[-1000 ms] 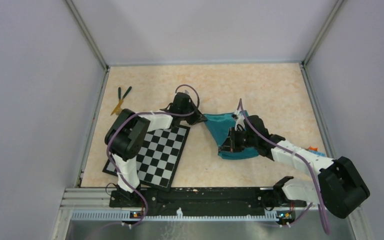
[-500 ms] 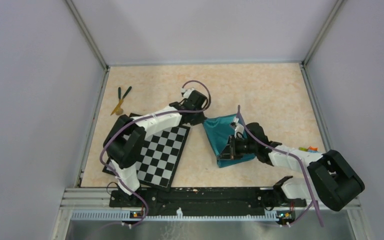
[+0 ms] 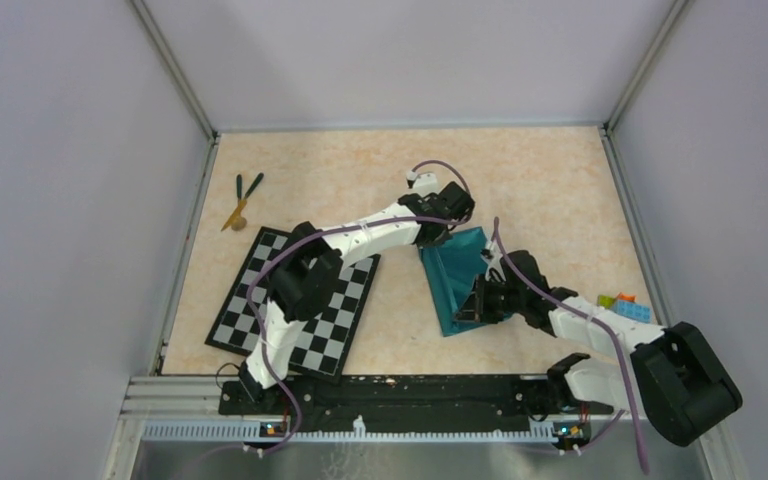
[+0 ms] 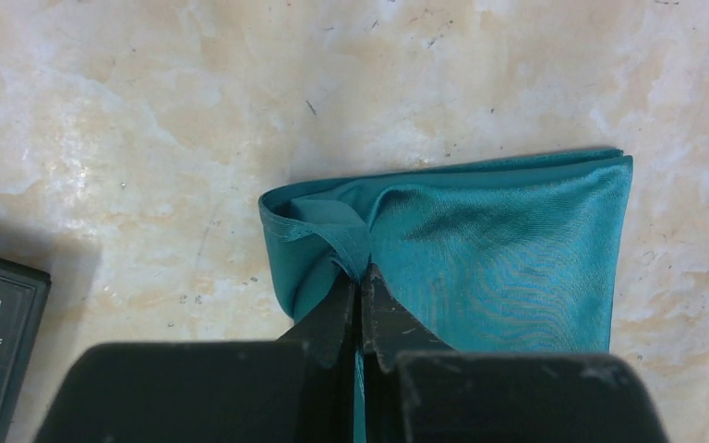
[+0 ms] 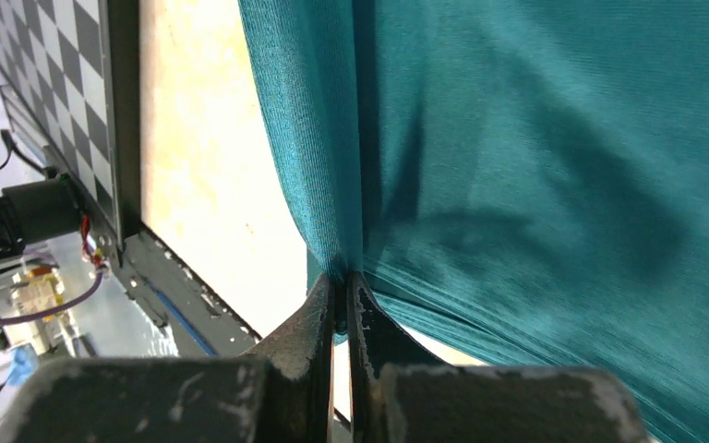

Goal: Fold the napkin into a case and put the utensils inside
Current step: Fold the lower triangle-folded napkin at the center of the board.

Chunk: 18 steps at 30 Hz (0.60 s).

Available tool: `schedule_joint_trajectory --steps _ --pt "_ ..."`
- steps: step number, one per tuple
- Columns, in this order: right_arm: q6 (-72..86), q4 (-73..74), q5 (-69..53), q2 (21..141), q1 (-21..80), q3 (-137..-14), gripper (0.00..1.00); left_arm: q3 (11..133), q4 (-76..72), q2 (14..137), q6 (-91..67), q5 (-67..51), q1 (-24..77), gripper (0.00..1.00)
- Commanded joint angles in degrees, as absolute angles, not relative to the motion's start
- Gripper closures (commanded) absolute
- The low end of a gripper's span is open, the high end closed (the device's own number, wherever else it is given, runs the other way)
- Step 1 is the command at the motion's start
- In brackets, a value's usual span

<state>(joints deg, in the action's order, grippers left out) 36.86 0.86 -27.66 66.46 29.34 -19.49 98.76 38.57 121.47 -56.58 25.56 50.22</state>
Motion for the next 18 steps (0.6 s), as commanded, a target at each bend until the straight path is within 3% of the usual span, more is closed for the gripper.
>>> schedule_joint_trajectory --steps 1,18 --pt "34.8 10.1 -25.0 62.6 28.3 -19.2 1.00 103.7 38.8 123.3 -57.2 30.4 49.3 1.00" --pt "33.8 12.2 -22.2 61.4 28.3 -19.3 1.00 105.6 30.7 127.8 -50.4 23.0 50.7 0.97"
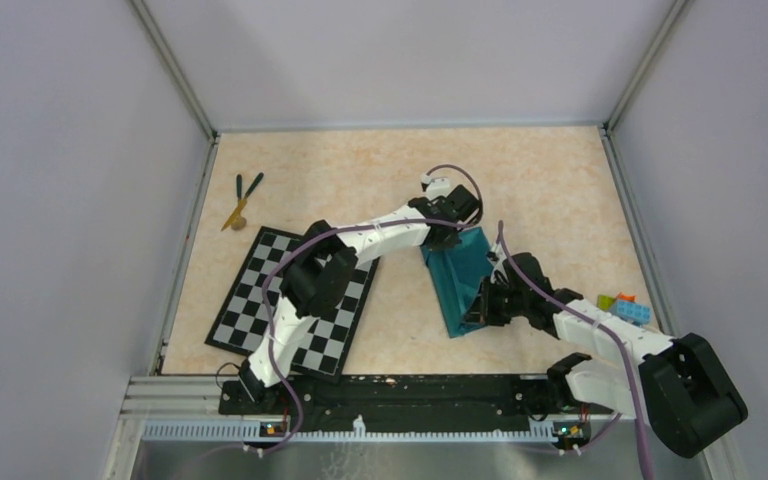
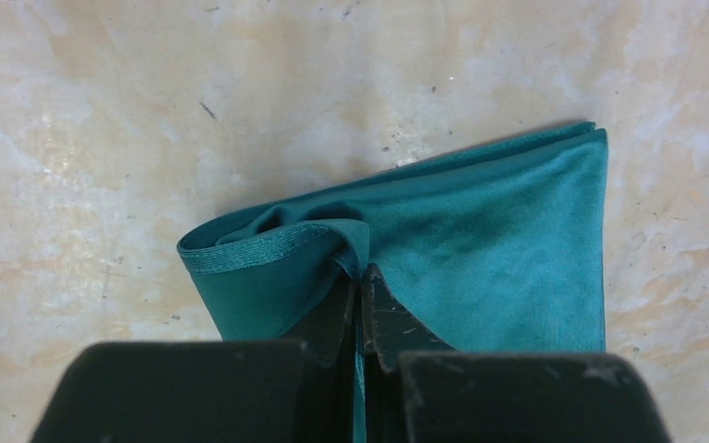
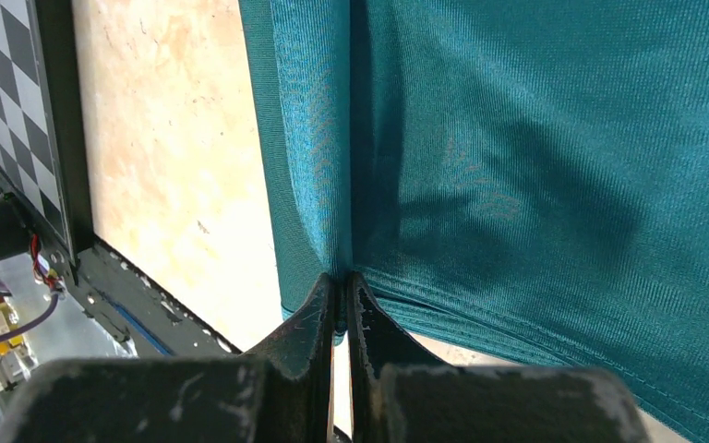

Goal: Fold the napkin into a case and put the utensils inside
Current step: Fold the lower triangle-folded napkin at the center of the board.

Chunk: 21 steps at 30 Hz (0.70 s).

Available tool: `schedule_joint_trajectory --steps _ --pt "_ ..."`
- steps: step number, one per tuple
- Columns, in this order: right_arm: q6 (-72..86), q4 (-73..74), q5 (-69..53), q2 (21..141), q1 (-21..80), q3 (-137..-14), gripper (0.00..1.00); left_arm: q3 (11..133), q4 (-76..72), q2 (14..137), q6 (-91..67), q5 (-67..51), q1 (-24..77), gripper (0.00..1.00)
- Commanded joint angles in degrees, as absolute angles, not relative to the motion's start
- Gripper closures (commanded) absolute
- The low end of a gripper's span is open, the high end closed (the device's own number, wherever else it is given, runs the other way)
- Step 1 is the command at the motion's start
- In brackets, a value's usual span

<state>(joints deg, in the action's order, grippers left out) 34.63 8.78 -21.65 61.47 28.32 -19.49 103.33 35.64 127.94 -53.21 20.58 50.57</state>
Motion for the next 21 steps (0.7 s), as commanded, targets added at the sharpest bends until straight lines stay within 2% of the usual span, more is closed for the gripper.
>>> schedule_joint_trajectory --steps 1,6,15,19,21 --pt "33.9 12.3 -21.8 61.5 28.3 -19.4 1.00 105.7 30.6 127.9 -50.0 23.2 50.9 0.97" --pt "34.5 13.0 -20.7 61.8 28.3 -19.5 1.00 107.5 31.4 128.5 -48.3 26.1 52.6 0.97" --pt "35.4 16.0 -17.9 60.3 28.3 -20.8 1.00 107.2 26.8 130.9 -46.7 22.9 52.7 0.94" --pt "35.6 19.0 -14.8 57.9 28.3 -22.7 0.89 107.1 25.8 131.4 -46.1 22.9 52.4 0.93" --pt "35.7 20.4 -13.2 56.4 28.3 -23.5 0.80 107.2 25.7 131.8 -46.1 22.8 52.2 0.93"
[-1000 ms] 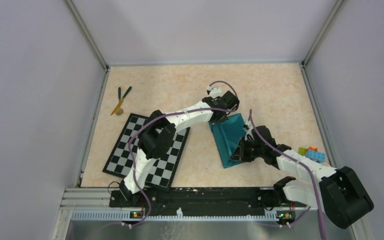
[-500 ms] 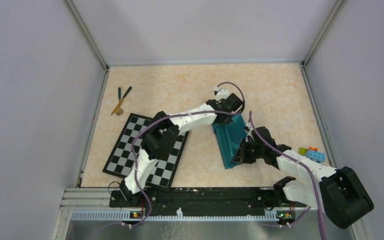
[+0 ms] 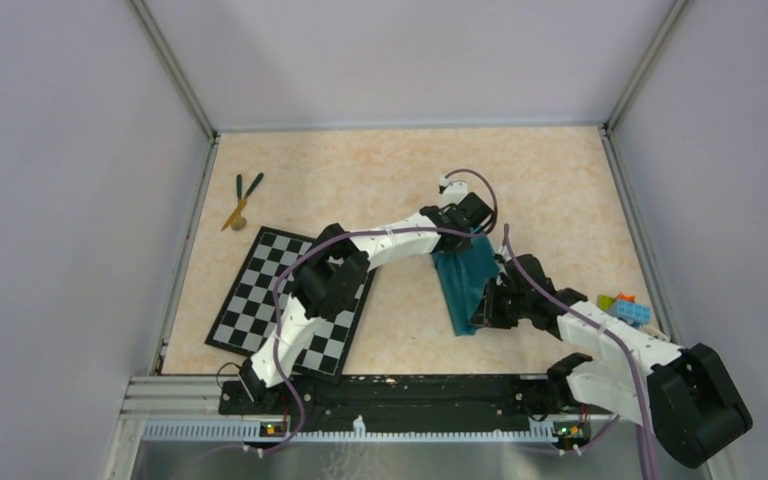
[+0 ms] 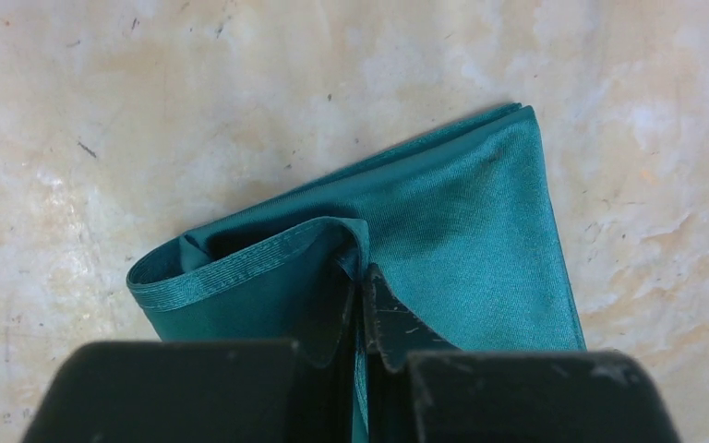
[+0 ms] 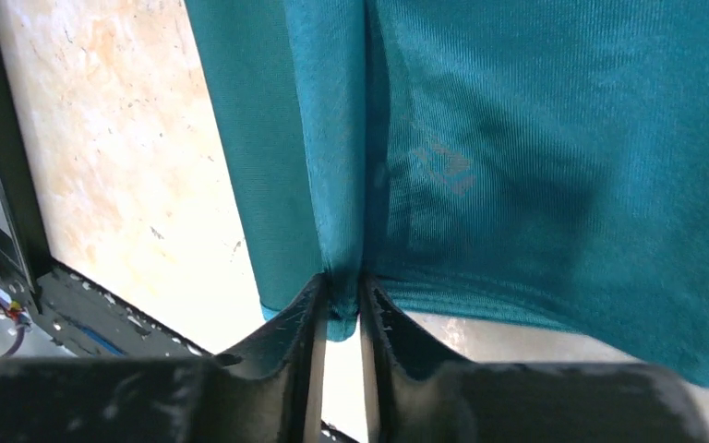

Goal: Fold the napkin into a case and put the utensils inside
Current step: Fold the lower triangle-folded napkin at the center of the board.

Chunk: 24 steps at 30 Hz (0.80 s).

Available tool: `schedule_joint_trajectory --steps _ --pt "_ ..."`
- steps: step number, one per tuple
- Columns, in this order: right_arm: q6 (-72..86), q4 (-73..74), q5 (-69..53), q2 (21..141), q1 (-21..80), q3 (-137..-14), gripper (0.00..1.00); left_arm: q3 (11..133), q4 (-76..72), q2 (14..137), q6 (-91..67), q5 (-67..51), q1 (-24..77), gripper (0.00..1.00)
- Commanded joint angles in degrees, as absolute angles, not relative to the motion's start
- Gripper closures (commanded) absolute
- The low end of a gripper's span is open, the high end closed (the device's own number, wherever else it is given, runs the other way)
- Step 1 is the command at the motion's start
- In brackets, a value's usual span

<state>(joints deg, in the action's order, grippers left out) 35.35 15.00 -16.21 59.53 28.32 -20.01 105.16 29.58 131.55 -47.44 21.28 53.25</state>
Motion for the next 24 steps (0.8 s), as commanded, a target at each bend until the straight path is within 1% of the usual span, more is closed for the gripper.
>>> schedule_joint_trajectory --steps 1,4,6,7,10,14,18,24 --pt "35.8 20.8 -12.5 55.6 28.3 -24.0 0.75 107.2 25.7 131.8 -46.1 22.6 52.1 0.93" --pt "35.6 21.6 -9.6 53.2 28.3 -25.3 0.59 106.7 25.8 131.4 -46.5 22.4 51.9 0.93" --pt "35.5 19.5 -7.7 52.2 28.2 -25.9 0.48 106.1 25.3 131.0 -46.5 22.2 51.8 0.92" --pt "35.0 18.3 -7.1 52.4 28.2 -26.3 0.45 106.0 25.3 130.9 -46.5 22.0 51.7 0.92" --pt "34.1 12.5 -6.0 55.0 28.2 -27.0 0.43 106.1 25.3 130.6 -46.6 21.7 51.7 0.89" --pt "31.7 2.7 -6.0 60.7 28.2 -26.8 0.42 106.1 25.0 130.6 -47.3 20.3 51.3 0.87" --pt "28.8 0.4 -4.6 69.0 28.2 -30.0 0.49 106.4 25.3 130.7 -47.6 19.8 50.9 0.87" --pt "28.1 -3.1 -2.1 72.9 28.2 -30.6 0.70 106.1 25.5 130.2 -48.4 19.1 50.3 0.86"
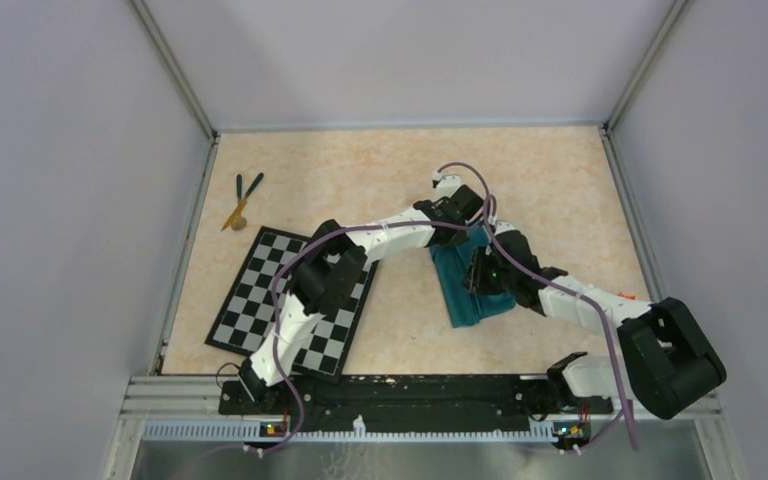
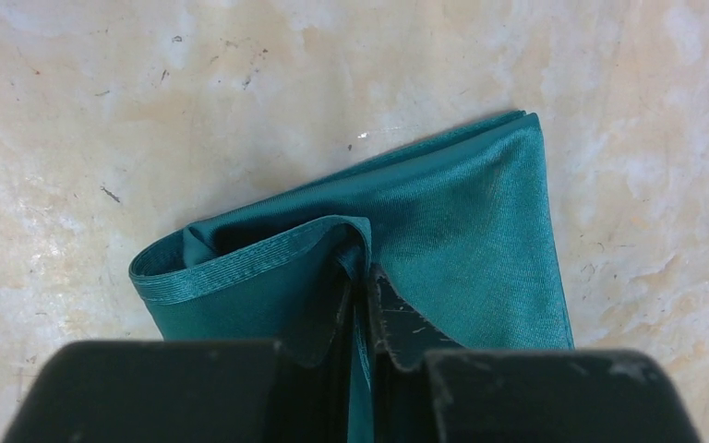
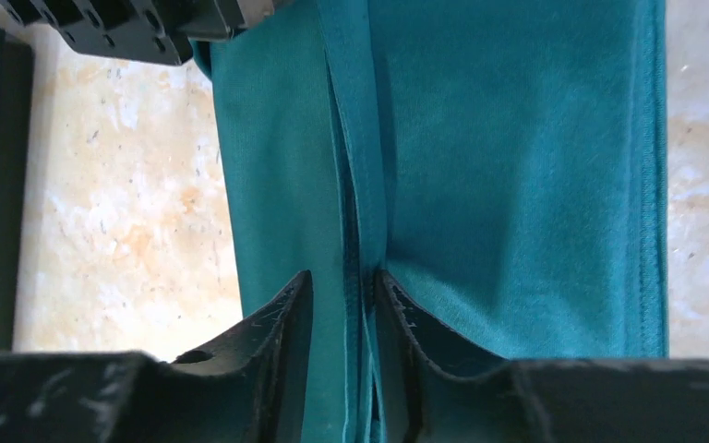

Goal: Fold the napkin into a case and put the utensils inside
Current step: Fold the lower triangle-folded napkin at the center of the board.

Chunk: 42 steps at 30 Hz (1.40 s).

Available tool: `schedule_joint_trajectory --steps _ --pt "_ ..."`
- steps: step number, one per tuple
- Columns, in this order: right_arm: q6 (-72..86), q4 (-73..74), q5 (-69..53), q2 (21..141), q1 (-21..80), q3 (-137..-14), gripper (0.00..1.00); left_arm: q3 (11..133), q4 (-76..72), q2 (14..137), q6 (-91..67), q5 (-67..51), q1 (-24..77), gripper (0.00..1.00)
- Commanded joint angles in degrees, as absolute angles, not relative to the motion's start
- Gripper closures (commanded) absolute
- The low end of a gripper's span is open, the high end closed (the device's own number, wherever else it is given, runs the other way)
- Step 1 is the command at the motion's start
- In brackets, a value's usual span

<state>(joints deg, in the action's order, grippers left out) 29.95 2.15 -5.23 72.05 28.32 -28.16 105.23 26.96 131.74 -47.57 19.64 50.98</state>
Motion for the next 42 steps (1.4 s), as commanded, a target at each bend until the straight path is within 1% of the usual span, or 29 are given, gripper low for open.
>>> schedule_joint_trajectory --steps 1,2,4,5,7,8,10,11,13,16,18,19,22,25,30,33,38,42 --pt "28.0 -3.3 -1.7 73.1 28.2 -30.5 0.76 106.1 25.5 130.1 -48.5 19.0 50.3 0.85" --pt "28.0 -4.0 -1.6 73.5 28.2 -30.3 0.78 106.1 25.4 130.0 -48.7 18.6 50.1 0.84" --pt "28.2 -5.5 -1.7 74.8 28.2 -30.1 0.80 106.1 25.2 130.0 -49.1 17.6 49.8 0.82" --pt "28.4 -5.8 -1.8 75.6 28.2 -30.3 0.79 106.1 25.1 130.0 -49.4 17.3 49.6 0.82" --pt "28.2 -6.8 -2.6 76.9 28.2 -30.7 0.75 106.0 25.0 130.0 -49.7 16.6 49.3 0.82" --pt "28.2 -7.2 -2.6 77.5 28.2 -30.8 0.74 105.9 25.0 130.0 -49.9 16.3 49.1 0.82" --pt "28.2 -7.4 -1.9 78.8 28.2 -31.3 0.78 105.5 25.0 129.8 -50.1 16.0 48.8 0.82" --pt "28.2 -7.2 -1.2 79.3 28.2 -31.6 0.85 105.3 24.8 129.6 -50.1 15.8 48.7 0.80" --pt "28.3 -6.3 -0.2 79.3 28.2 -32.2 1.00 104.7 24.5 129.0 -50.0 15.0 48.5 0.72" --pt "27.7 -5.5 -1.9 78.9 27.8 -33.5 1.00 102.4 22.5 126.8 -48.3 12.9 48.0 0.54" --pt "27.2 -4.1 -3.8 79.9 27.1 -35.0 1.00 99.9 19.4 124.2 -46.8 9.3 47.4 0.41" --pt "27.0 -3.7 -5.5 80.6 26.5 -35.5 1.00 98.7 17.9 122.9 -46.0 7.6 47.2 0.36" --pt "26.3 -3.7 -8.1 81.8 25.4 -35.9 1.00 96.0 14.8 119.5 -43.2 4.0 46.8 0.27" --pt "26.2 -3.9 -9.7 82.7 24.5 -36.3 1.00 94.0 13.3 116.9 -41.8 0.5 46.0 0.25" --pt "25.1 -3.7 -12.2 84.4 23.0 -37.5 1.00 87.5 8.7 112.2 -41.7 -10.4 41.9 0.24" --pt "24.7 -4.4 -13.8 85.3 22.0 -37.8 1.00 81.7 2.5 109.6 -40.9 -15.8 39.0 0.27" --pt "24.1 -4.7 -14.9 87.1 21.3 -38.9 1.00 78.8 -3.4 111.8 -41.6 -24.6 34.1 0.50" --pt "23.9 -4.6 -14.9 87.6 21.0 -39.5 1.00 79.1 -6.9 114.9 -41.9 -28.5 32.8 0.63"
